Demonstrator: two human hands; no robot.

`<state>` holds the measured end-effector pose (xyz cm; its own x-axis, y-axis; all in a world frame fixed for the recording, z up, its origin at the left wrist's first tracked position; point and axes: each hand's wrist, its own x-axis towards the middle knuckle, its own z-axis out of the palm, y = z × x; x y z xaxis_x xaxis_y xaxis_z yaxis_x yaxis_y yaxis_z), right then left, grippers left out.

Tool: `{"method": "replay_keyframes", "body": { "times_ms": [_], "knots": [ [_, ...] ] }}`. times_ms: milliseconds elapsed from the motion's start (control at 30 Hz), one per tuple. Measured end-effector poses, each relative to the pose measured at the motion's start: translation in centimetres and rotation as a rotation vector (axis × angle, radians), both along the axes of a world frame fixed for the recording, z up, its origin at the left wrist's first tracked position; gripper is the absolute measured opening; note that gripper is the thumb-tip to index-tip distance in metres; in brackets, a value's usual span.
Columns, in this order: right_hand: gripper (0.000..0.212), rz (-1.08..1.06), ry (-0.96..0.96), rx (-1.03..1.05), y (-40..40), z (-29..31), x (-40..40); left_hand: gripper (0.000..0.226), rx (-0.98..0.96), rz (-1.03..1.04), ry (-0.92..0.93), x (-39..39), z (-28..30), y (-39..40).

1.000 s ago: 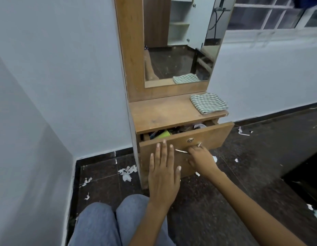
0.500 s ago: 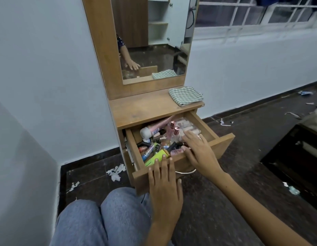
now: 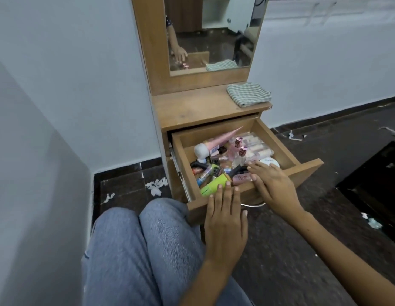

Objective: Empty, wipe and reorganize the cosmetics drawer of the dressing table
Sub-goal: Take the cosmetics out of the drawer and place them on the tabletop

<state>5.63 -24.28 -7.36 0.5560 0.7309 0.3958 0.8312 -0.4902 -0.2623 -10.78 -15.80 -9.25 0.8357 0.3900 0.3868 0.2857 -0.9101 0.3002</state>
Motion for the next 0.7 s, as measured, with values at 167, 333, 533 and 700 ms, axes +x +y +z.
{"method": "replay_keyframes", "body": {
  "times_ms": [167,333,533,700],
  "knots": [
    [0.043,-0.06,0.023,0.032,0.4,0.1,-0.6,0.046,-0.009,0.015,-0.009,0.0,0.6,0.1],
    [0.039,-0.061,0.041,0.033,0.6,0.0,-0.5,0.039,-0.097,0.004,-0.081,0.5,2.9,1.2],
    [0.027,-0.13,0.042,0.245,3.1,1.8,-0.9,0.016,-0.142,0.027,-0.173,4.9,5.7,7.6],
    [0.028,-0.091,0.11,0.282,8.9,2.7,1.1,0.026,-0.067,0.033,0.054,10.5,4.5,13.1]
  ]
}}
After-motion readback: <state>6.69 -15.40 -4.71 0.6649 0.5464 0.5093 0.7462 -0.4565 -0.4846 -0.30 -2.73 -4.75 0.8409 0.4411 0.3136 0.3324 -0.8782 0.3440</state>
